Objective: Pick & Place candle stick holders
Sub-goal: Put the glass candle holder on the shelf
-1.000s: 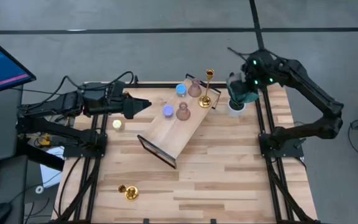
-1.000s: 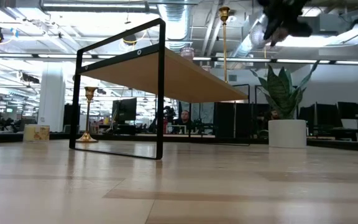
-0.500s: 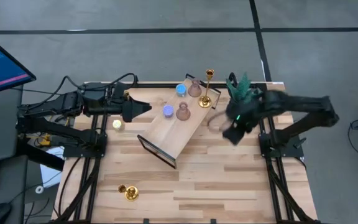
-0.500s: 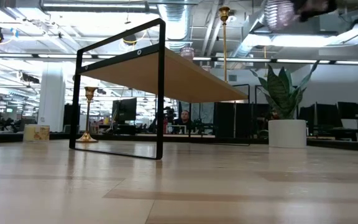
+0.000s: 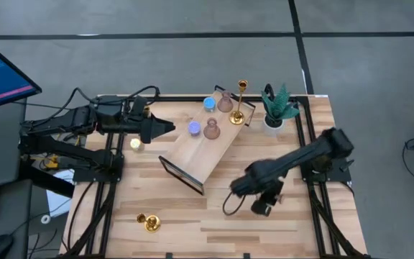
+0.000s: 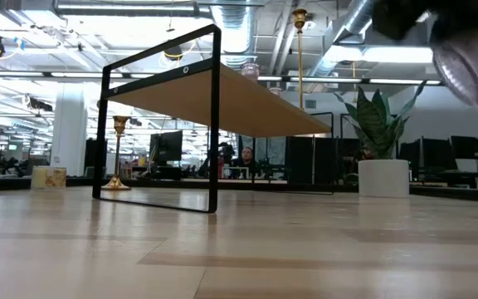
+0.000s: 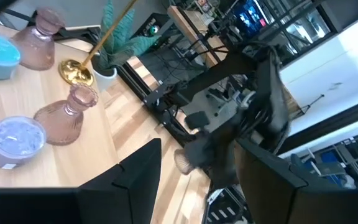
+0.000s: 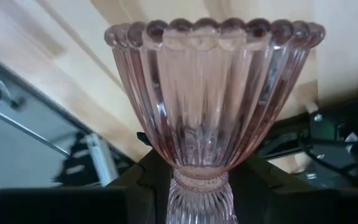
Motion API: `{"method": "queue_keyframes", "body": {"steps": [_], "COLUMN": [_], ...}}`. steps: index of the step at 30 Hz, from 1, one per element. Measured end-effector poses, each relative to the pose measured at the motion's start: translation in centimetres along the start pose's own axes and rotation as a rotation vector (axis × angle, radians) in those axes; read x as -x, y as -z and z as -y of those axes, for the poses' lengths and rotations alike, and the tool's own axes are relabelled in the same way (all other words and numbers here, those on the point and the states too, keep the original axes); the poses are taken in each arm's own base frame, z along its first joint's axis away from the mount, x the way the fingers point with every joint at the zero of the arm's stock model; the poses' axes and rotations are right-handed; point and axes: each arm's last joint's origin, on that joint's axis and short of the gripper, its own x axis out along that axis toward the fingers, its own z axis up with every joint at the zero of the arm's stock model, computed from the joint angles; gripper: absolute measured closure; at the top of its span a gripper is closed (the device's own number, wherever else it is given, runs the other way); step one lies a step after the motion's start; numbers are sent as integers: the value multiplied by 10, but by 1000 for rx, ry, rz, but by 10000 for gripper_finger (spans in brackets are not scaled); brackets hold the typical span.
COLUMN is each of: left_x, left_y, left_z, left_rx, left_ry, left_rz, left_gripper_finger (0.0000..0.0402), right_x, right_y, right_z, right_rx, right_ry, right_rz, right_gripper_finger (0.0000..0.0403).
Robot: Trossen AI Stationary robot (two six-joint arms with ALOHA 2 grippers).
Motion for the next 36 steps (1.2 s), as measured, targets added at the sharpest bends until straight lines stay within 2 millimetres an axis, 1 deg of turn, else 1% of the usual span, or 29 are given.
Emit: {"method": "queue_keyframes", "body": {"steps": [3,7,14,18,20,26,28,32,34,36], "left_x": [0,0,0,0,0,0,0,0,0,0], "left_y": [0,1,1,1,1,1,1,1,1,0], "left_z": [0,1,2,2,2,3,3,3,3,3], "left_rx": [0,0,1,1,1,1,1,1,2,2], "left_ry": [14,25,42,49,57,66,66,66,67,71], "left_rz": [-15,-24,-34,-36,-40,-47,-47,-47,-46,-42], "left_gripper_finger": [202,202,202,202,202,202,202,202,202,202], "right_x": [-23,-49,-80,-96,-99,-99,-99,-99,-99,-99], "right_y": [-14,-32,-55,-63,-65,-65,-65,-65,-65,-66], "right_z": [-15,-25,-32,-35,-35,-35,-34,-34,-35,-35], "right_rx": [49,66,39,54,54,56,59,74,78,87], "right_ry": [46,97,142,164,172,182,193,191,191,187], "right_rz": [-84,-168,-273,-321,-330,-322,-313,-314,-311,-308], "right_gripper_finger": [292,292,292,292,292,291,273,216,204,200]}}
